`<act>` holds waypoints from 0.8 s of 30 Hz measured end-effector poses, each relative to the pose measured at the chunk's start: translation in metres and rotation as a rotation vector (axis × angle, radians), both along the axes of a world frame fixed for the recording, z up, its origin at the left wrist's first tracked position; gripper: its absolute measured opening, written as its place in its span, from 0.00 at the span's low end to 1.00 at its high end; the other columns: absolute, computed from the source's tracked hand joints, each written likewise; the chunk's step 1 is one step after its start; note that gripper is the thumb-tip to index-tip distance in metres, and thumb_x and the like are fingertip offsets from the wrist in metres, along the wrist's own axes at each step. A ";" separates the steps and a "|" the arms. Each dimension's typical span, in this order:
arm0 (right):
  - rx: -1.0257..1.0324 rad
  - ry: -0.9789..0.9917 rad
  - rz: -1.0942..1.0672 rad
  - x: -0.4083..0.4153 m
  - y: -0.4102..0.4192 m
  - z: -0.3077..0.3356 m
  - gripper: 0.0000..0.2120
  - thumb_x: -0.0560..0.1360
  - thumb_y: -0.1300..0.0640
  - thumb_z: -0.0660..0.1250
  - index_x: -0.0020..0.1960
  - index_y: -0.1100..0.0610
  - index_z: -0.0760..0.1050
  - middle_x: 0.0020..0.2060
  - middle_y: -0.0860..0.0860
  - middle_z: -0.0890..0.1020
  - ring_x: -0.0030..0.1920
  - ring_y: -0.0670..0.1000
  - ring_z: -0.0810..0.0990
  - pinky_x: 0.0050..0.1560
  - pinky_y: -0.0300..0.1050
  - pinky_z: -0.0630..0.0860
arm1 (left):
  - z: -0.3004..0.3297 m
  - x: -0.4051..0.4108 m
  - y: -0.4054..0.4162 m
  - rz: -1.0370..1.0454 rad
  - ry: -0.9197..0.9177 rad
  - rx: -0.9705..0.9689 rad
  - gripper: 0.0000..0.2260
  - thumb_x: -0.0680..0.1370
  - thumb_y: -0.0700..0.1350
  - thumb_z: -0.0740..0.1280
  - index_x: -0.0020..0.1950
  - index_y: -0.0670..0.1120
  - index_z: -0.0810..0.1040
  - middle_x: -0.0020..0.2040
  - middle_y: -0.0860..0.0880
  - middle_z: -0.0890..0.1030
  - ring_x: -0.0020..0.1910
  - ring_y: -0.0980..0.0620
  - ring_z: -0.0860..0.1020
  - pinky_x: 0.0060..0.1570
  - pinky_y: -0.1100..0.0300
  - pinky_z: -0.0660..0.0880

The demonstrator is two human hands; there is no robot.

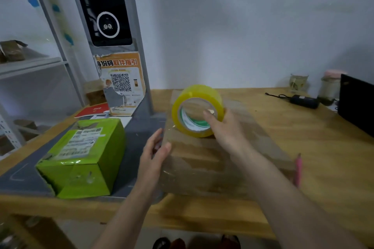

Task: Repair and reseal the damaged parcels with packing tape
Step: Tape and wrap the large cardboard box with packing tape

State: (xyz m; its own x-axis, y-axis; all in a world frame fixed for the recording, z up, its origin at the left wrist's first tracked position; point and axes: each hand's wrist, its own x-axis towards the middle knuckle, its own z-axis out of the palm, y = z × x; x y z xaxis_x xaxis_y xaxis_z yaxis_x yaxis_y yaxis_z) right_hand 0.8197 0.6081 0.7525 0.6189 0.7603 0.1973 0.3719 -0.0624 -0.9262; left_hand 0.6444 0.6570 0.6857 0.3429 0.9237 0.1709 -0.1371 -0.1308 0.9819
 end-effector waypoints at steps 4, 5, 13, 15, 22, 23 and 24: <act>-0.173 -0.204 0.012 -0.023 -0.002 -0.011 0.25 0.74 0.40 0.64 0.61 0.58 0.66 0.51 0.53 0.77 0.54 0.58 0.76 0.53 0.54 0.74 | -0.006 -0.013 0.013 -0.040 0.229 0.065 0.40 0.64 0.64 0.76 0.73 0.60 0.66 0.72 0.57 0.68 0.70 0.54 0.69 0.59 0.56 0.73; -0.191 -0.251 0.014 -0.027 -0.003 -0.013 0.26 0.75 0.41 0.64 0.62 0.58 0.64 0.51 0.53 0.77 0.54 0.59 0.76 0.52 0.54 0.75 | -0.004 -0.014 0.018 -0.038 0.291 0.154 0.43 0.63 0.65 0.76 0.74 0.60 0.63 0.74 0.60 0.66 0.73 0.58 0.65 0.64 0.56 0.70; -0.248 -0.420 -0.029 -0.027 -0.011 -0.013 0.19 0.78 0.44 0.60 0.59 0.58 0.64 0.44 0.52 0.75 0.49 0.59 0.76 0.43 0.50 0.71 | 0.023 -0.011 0.036 -0.347 0.456 0.259 0.34 0.66 0.60 0.78 0.69 0.61 0.69 0.66 0.60 0.75 0.64 0.61 0.74 0.65 0.53 0.73; -0.283 -0.478 -0.042 -0.023 -0.013 -0.011 0.18 0.78 0.45 0.59 0.59 0.58 0.64 0.44 0.52 0.73 0.49 0.60 0.75 0.41 0.49 0.68 | 0.027 -0.013 0.038 -0.423 0.539 0.233 0.32 0.68 0.59 0.77 0.69 0.66 0.67 0.68 0.62 0.72 0.66 0.60 0.72 0.67 0.52 0.71; -0.234 -0.339 -0.102 0.033 -0.027 -0.001 0.09 0.77 0.54 0.63 0.54 0.57 0.71 0.49 0.55 0.78 0.50 0.57 0.75 0.50 0.50 0.72 | 0.039 -0.019 0.042 -0.371 0.942 0.293 0.56 0.56 0.77 0.65 0.79 0.62 0.48 0.77 0.66 0.49 0.77 0.60 0.51 0.77 0.44 0.50; -0.204 -0.293 -0.140 0.048 -0.034 0.001 0.09 0.77 0.56 0.63 0.57 0.57 0.72 0.51 0.55 0.77 0.52 0.57 0.75 0.51 0.49 0.71 | 0.039 -0.019 0.041 -0.373 0.960 0.297 0.57 0.55 0.78 0.65 0.79 0.61 0.47 0.77 0.66 0.48 0.77 0.60 0.50 0.77 0.44 0.50; -0.174 -0.261 -0.173 0.061 -0.041 0.003 0.12 0.77 0.57 0.64 0.59 0.56 0.72 0.52 0.54 0.77 0.54 0.56 0.75 0.51 0.49 0.71 | 0.041 -0.019 0.040 -0.379 0.978 0.303 0.57 0.55 0.78 0.64 0.79 0.61 0.46 0.78 0.66 0.48 0.77 0.59 0.50 0.77 0.44 0.50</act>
State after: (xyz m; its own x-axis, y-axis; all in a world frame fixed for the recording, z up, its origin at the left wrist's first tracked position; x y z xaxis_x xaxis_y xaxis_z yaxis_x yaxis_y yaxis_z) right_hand 0.8803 0.5675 0.7551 0.6871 0.6850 0.2422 0.5646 -0.2936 -0.7713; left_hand 0.6257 0.6972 0.7264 0.7074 0.6952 -0.1276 0.6030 -0.4993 0.6222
